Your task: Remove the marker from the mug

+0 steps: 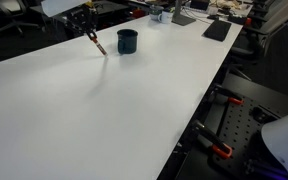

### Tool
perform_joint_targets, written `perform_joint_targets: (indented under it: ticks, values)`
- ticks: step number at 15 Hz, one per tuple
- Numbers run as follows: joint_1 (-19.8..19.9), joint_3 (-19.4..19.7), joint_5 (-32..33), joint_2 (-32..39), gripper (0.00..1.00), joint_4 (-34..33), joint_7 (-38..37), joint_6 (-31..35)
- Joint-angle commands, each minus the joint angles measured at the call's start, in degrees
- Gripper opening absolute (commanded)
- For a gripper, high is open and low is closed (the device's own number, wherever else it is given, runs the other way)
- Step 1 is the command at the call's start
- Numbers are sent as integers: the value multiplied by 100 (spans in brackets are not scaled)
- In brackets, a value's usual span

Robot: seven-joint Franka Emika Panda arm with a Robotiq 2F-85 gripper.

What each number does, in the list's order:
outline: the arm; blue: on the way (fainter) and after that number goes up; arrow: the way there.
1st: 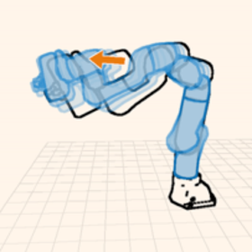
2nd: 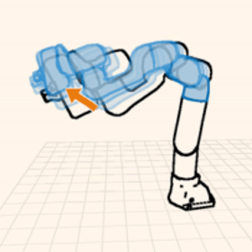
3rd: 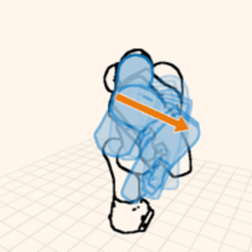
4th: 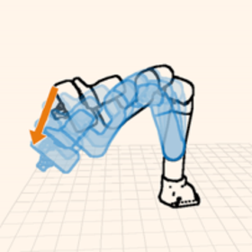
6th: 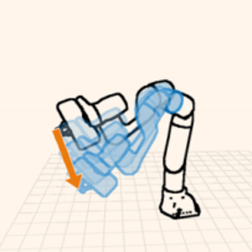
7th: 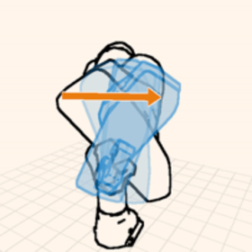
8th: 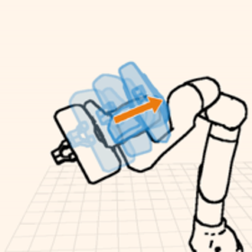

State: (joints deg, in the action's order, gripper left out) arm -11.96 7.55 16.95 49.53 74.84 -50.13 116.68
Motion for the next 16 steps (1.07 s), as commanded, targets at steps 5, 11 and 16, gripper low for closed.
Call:
perform_joint_targets:
  ticks: [5,11,16]
  values:
    - [-112,186,28,-62,4,187,-411,57]
    - [-30,137,-28,60,40,7,-279,-15]
    - [-30,138,-29,68,43,4,-278,-15]
